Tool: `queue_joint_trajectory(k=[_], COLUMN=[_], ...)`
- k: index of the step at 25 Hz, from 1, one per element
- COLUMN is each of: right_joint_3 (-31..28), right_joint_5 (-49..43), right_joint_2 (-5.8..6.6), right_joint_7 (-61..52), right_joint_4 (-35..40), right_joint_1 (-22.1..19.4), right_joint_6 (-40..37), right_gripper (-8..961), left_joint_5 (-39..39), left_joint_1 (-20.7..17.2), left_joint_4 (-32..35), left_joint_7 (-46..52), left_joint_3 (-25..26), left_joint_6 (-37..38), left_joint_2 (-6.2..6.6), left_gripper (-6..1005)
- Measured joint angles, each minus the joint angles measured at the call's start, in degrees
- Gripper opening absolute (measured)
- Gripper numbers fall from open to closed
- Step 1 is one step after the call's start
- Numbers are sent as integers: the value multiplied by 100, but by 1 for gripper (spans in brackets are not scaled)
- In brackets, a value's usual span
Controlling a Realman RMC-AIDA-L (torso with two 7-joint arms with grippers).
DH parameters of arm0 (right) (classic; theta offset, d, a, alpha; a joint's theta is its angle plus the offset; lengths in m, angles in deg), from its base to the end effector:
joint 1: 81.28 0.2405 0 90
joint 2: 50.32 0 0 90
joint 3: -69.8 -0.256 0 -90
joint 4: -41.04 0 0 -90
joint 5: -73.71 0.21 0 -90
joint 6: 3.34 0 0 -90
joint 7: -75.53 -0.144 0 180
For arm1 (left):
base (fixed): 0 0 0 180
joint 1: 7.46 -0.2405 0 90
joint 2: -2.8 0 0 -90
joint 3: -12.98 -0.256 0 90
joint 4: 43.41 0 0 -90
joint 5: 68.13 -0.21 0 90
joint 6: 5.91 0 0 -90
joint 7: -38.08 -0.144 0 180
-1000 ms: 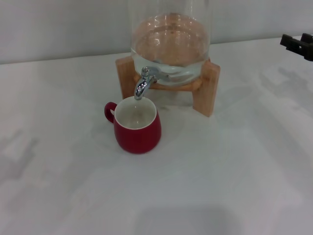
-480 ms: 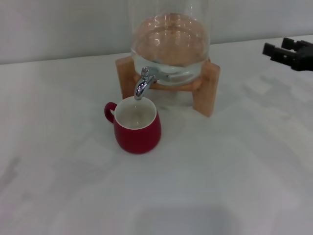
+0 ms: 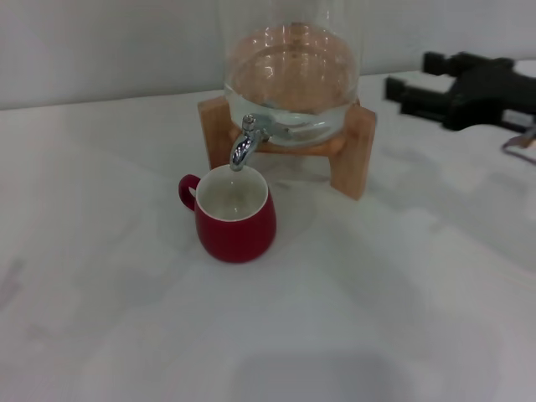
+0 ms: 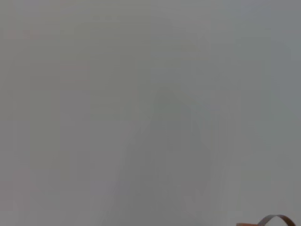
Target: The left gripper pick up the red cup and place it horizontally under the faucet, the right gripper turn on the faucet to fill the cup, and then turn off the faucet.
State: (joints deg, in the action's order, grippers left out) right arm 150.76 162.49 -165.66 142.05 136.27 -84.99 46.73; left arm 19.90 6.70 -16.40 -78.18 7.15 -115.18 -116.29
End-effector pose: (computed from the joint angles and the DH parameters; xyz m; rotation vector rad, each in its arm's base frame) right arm 0.2022 0.3025 0.0860 -2.1789 0.6461 0.6899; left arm -0.3327 0.2306 0.0931 -1.7996 -0.5114 -1.3344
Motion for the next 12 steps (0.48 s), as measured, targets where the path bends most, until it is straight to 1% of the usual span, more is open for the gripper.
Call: queue_joint_trajectory(k=[2, 3, 5, 9, 12], right_joint_3=[388, 484, 971, 1451, 1771], right_joint_5=[-486, -614, -1256, -1653, -1723], right_joint_2=[-2, -2, -3, -5, -6], right_joint_7=[-397, -496, -1059, -1356, -1358], right_joint_4=[321, 401, 632, 615, 466], right_joint_1=[-51, -61, -29, 90, 175], right_joint_6=[-225, -286, -564, -887, -1151], right_gripper=[736, 736, 736, 736, 736], left_joint_5=[4, 7, 10, 10, 9], left_joint_1=[28, 41, 61, 71, 73], left_joint_4=[9, 11, 14, 16, 17], left_joint_7=[3, 6, 13, 42, 75], left_joint_3=[1, 0, -10, -26, -23], left_joint_6=[70, 122, 225, 313, 343], left_joint_2=[0, 0, 0, 0, 0], left_gripper=[871, 871, 871, 870, 869])
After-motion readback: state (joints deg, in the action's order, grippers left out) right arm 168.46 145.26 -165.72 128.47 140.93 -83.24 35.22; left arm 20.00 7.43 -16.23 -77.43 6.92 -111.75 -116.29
